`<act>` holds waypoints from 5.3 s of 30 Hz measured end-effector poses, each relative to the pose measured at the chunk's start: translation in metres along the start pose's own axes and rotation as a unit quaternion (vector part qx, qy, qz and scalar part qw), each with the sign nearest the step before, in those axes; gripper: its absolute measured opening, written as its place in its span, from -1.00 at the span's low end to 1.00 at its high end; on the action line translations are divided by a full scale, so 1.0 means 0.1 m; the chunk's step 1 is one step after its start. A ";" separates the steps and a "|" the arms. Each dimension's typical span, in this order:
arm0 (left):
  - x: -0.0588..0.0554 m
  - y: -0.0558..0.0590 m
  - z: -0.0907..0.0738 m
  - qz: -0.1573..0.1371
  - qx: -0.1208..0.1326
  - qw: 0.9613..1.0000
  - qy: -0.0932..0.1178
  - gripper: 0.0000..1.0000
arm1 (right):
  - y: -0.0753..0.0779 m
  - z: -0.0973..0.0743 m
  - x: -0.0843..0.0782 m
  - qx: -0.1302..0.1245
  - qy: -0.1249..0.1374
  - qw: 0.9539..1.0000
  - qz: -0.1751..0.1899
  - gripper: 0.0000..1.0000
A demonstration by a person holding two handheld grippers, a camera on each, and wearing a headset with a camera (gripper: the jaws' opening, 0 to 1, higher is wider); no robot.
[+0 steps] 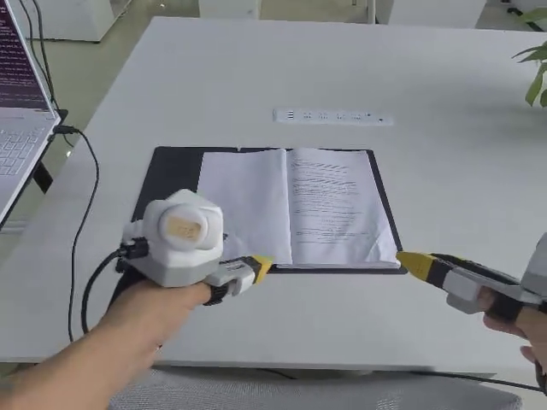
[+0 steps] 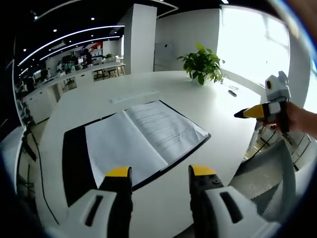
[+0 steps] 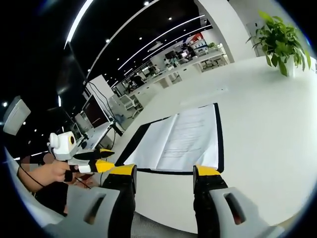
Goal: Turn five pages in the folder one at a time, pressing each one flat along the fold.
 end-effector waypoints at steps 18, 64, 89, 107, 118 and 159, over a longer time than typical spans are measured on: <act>0.01 0.40 1.17 0.021 -0.028 0.999 -0.004 -0.12 | 0.39 0.32 -0.14 -0.014 -0.005 0.999 0.036 -0.15; -0.18 0.50 1.76 0.047 -0.013 0.999 -0.016 -0.66 | 0.72 0.70 -0.21 -0.006 -0.008 0.998 0.060 -0.24; -0.17 0.46 1.78 0.025 -0.011 1.000 -0.011 -0.73 | 0.76 0.91 -0.18 -0.033 -0.021 0.997 0.063 -0.90; -0.15 0.43 1.69 -0.004 -0.008 1.000 -0.019 -0.79 | 0.64 0.88 -0.09 -0.021 0.014 0.998 0.062 -1.00; -0.03 0.22 1.26 -0.019 0.002 1.000 0.000 -0.76 | 0.32 0.88 0.08 0.033 0.042 0.998 0.044 -1.00; -0.27 -0.96 -0.75 -0.112 0.126 0.981 0.091 -0.71 | -1.36 2.24 -0.39 0.193 -0.071 0.978 -0.023 -1.00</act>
Point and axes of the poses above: the centre of the closed fingertips' face, and the gripper's own axes: z roughly forward along the fingers, y roughly to its right, x roughly out of its top, the point moved 10 cm from there along -z, roughly backward along the fingers, and after that the axes turned 5 degrees about y, right-handed, at the moved point
